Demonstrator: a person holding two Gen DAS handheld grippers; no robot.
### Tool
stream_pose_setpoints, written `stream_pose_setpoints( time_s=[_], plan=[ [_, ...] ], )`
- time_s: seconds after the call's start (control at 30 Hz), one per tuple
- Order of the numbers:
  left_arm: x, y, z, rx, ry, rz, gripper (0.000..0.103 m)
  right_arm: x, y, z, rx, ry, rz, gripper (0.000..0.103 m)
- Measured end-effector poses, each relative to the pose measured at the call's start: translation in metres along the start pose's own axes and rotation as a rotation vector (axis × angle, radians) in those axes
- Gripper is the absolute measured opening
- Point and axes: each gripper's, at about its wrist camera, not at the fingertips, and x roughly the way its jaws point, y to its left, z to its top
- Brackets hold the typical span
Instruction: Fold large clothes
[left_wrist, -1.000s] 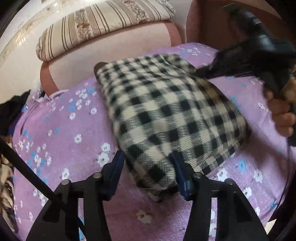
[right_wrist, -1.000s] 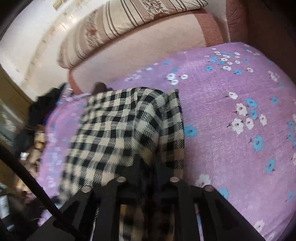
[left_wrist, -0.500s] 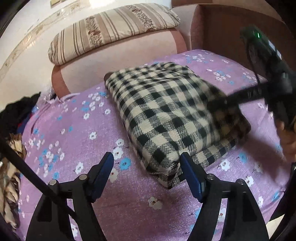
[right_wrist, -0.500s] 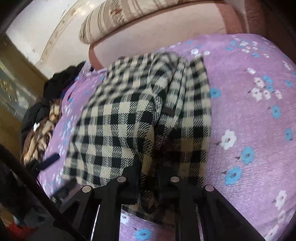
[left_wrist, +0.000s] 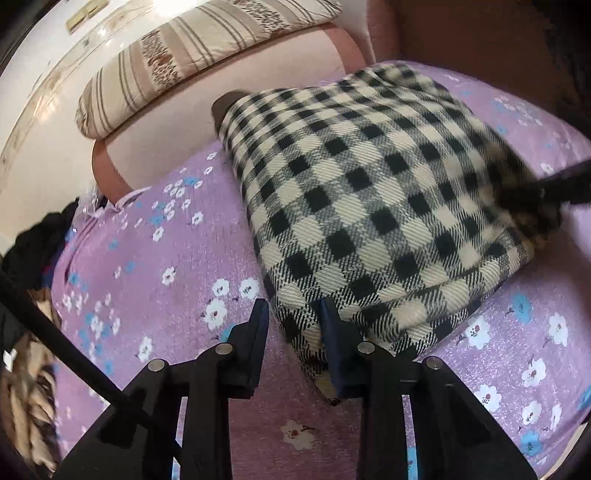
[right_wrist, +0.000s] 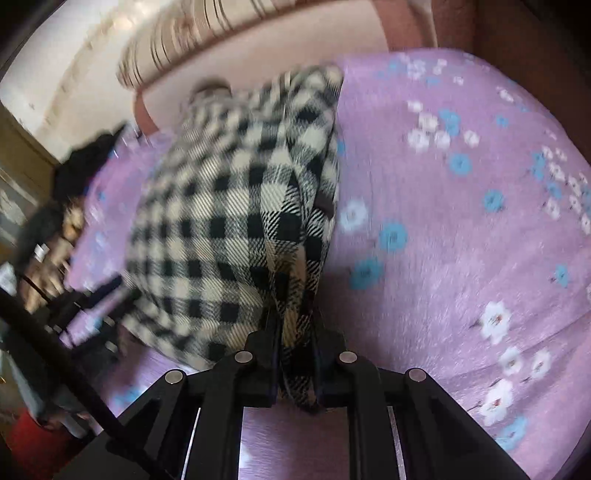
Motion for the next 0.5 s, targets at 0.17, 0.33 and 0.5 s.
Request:
stream_pose_setpoints(
  time_s=[0.17, 0.33, 0.5],
  plan=[
    [-0.014, 0.005, 0.005, -0.010, -0.002, -0.012, 0.034, -0.011, -0.006, 0.015, -0.002, -0.001, -0.029, 0.035],
    [-0.041, 0.022, 0.002, -0.065, -0.043, -0.067, 0.047, -0.060, -0.019, 0.029, -0.001, -0.153, -0.110, 0.036],
    [-0.041, 0.046, 0.021, -0.212, -0.064, -0.116, 0.051, -0.077, -0.018, 0.064, 0.077, -0.337, 0.007, 0.036]
  ],
)
